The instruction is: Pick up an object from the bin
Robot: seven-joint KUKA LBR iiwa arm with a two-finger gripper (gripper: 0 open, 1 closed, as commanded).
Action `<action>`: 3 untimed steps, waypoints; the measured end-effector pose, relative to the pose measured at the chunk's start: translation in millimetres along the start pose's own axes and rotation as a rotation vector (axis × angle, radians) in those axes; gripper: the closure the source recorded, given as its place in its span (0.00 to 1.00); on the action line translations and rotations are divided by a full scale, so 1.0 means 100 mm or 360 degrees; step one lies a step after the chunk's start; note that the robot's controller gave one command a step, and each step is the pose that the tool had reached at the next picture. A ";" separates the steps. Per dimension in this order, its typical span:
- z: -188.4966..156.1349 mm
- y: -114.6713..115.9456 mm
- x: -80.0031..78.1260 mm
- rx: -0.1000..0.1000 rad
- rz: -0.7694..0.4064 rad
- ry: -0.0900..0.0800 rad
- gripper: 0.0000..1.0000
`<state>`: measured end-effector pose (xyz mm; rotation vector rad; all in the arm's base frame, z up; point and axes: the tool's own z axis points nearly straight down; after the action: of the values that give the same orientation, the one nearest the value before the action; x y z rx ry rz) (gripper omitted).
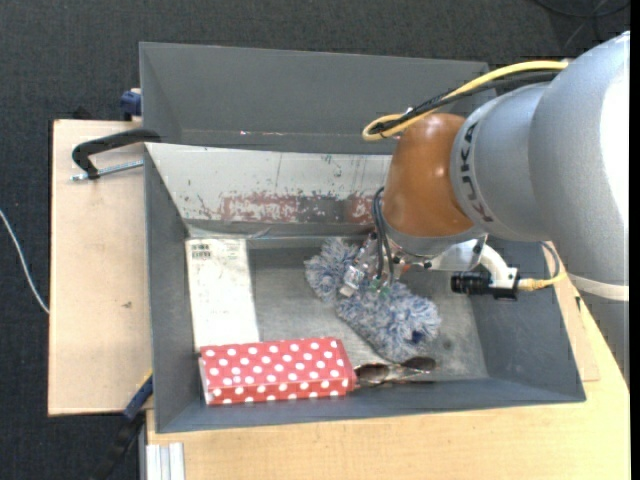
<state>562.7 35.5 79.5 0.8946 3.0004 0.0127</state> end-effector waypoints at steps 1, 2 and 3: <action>-0.10 -0.01 0.00 0.0008 -0.0001 0.0006 1.00; -0.18 0.00 0.00 0.0009 -0.0001 0.0005 1.00; -0.27 -0.01 0.01 0.0017 -0.0001 0.0015 1.00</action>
Offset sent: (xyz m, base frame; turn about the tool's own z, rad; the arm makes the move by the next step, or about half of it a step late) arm -0.0001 0.0001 0.0257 0.0000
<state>560.9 35.1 106.1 0.8966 3.0124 0.0012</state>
